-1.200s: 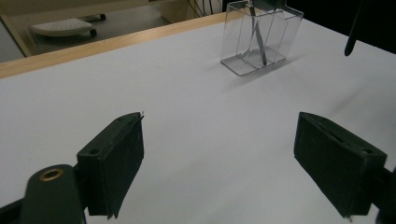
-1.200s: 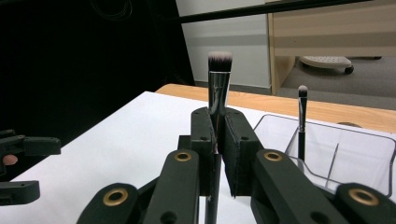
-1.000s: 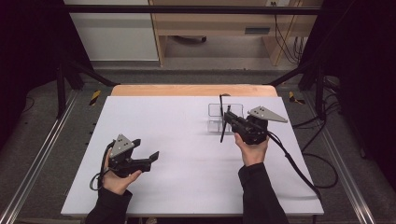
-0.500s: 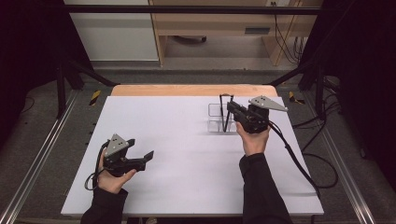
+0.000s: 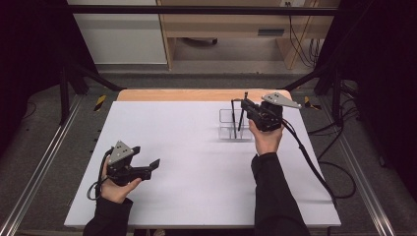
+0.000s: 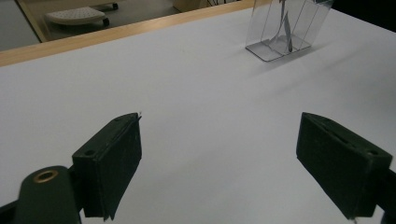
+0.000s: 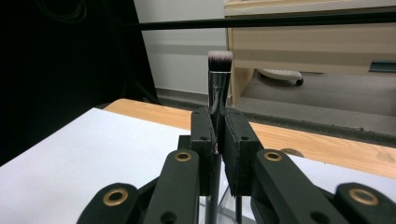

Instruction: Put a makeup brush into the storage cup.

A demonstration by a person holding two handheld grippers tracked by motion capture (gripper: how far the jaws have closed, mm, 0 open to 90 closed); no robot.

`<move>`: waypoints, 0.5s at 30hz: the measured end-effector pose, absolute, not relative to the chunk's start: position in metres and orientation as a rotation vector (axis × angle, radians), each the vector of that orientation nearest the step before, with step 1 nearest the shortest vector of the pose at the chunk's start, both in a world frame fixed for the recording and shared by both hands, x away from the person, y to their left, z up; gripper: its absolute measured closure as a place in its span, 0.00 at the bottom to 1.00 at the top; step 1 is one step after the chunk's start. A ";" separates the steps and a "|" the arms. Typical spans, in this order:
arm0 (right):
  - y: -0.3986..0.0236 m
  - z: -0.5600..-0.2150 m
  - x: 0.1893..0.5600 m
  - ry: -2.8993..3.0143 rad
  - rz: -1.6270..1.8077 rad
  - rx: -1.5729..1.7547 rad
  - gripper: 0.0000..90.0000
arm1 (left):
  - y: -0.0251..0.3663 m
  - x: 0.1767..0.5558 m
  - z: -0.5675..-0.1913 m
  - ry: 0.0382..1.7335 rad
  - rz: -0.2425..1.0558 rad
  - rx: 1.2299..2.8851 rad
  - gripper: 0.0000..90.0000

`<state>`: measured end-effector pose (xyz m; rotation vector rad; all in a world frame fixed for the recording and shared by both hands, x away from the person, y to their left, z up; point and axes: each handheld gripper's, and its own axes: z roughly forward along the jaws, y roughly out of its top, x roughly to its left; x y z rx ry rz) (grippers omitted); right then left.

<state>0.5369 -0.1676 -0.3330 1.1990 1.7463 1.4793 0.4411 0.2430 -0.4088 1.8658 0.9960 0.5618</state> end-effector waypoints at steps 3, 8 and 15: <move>-0.168 -0.332 0.542 1.735 1.477 1.206 0.93 | 0.243 0.441 -0.409 0.998 0.562 1.867 0.15; -0.168 -0.332 0.548 1.708 1.477 1.218 0.93 | 0.243 0.441 -0.409 0.997 0.560 1.867 0.15; -0.171 -0.332 0.559 1.686 1.460 1.238 0.93 | 0.244 0.441 -0.409 0.995 0.560 1.868 0.15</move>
